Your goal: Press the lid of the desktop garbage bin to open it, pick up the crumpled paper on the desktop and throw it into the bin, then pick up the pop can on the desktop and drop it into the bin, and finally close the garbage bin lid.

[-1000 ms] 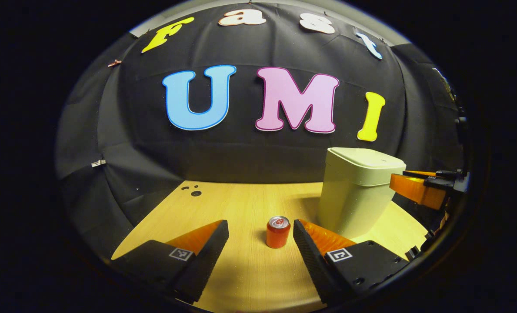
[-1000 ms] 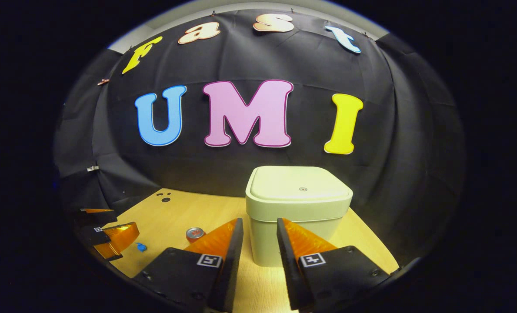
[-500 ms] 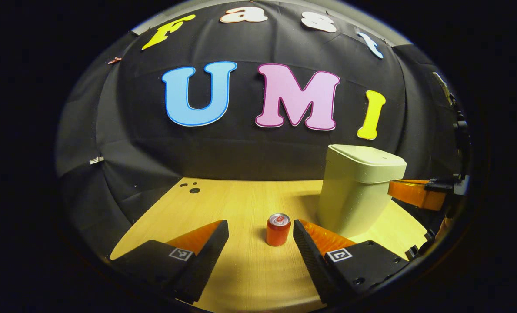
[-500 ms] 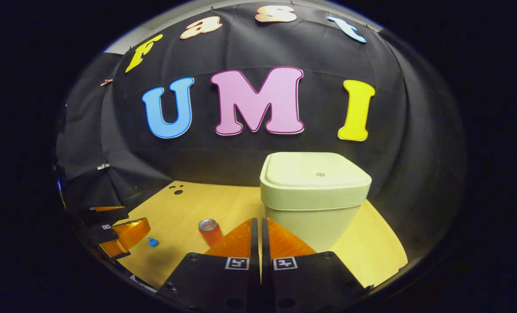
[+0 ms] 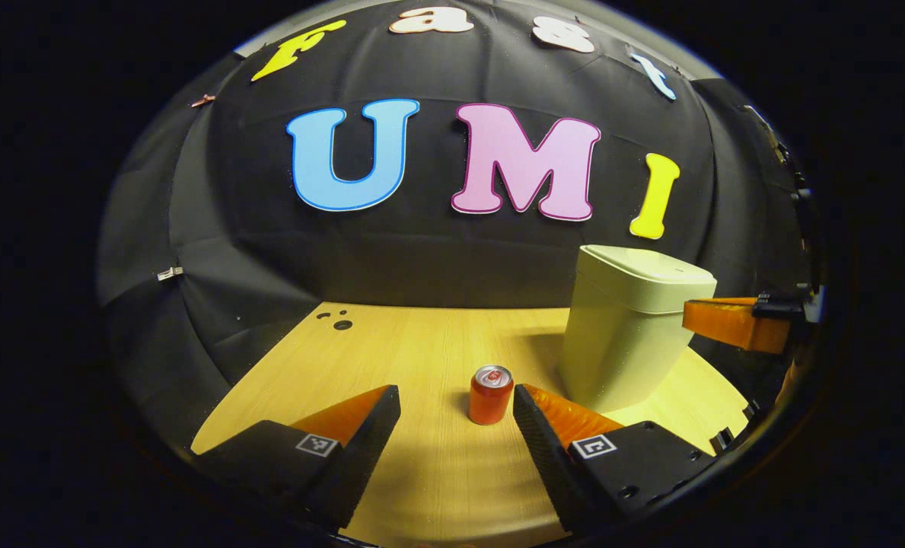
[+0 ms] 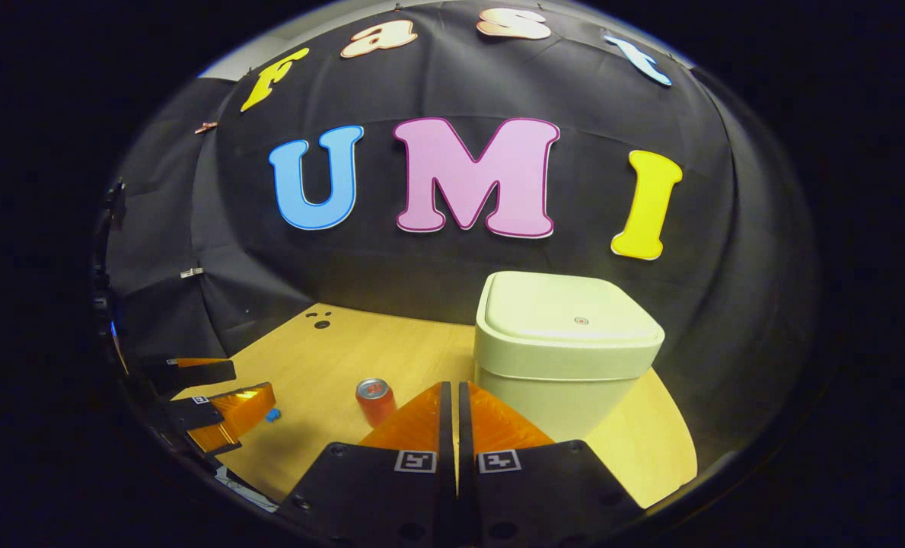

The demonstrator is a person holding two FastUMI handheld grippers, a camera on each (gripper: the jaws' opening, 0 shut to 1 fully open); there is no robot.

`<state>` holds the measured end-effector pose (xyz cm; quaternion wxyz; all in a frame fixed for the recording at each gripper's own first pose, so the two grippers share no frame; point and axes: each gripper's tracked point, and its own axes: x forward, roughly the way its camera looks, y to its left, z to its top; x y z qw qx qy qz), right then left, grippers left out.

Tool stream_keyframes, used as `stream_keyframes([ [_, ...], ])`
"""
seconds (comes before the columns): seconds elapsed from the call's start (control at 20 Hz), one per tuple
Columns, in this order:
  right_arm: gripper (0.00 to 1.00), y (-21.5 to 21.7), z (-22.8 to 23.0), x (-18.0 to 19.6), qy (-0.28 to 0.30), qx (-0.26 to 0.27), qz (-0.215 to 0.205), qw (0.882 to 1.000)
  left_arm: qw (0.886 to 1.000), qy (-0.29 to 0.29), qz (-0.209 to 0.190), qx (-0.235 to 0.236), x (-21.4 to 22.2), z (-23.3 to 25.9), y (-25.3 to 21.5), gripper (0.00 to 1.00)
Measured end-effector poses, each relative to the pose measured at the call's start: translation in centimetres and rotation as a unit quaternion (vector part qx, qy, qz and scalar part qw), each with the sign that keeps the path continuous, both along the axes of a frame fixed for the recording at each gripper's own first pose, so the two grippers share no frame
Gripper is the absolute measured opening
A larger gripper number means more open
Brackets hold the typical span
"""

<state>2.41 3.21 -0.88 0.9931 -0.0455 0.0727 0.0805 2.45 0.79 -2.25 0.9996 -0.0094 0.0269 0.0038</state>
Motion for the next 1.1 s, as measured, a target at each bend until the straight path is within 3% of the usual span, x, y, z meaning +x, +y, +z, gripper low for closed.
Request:
stream_keyframes([
  [0.2, 0.05, -1.3, 2.3, 1.3, -0.014, -0.005, -0.004, 1.0, 1.0, 0.005, 0.003, 0.0, 0.0, -0.4, 0.0, 0.96],
  [0.25, 0.1, -1.9, 3.0, 1.9, -0.019, -0.002, -0.009, 1.0, 1.0, 0.006, 0.004, 0.001, 0.0, -0.5, 0.0, 0.96],
  [0.3, 0.05, -2.6, 3.7, 2.4, -0.023, 0.002, -0.017, 1.0, 1.0, 0.007, 0.006, 0.002, -0.1, -0.6, 0.0, 0.96],
  [0.5, 0.05, -6.0, 6.0, 4.8, -0.038, 0.017, -0.049, 0.998, 1.0, 0.013, 0.012, 0.013, -0.3, -1.3, 0.1, 0.96],
  [0.9, 0.05, -9.2, 5.3, 8.2, -0.028, 0.024, -0.075, 0.997, 0.999, 0.025, 0.031, 0.021, -0.7, -2.2, 0.1, 0.95],
  [1.1, 0.05, -10.0, 3.5, 9.6, -0.003, 0.013, -0.067, 0.998, 0.998, 0.035, 0.052, 0.025, -0.8, -2.6, 0.1, 0.95],
])
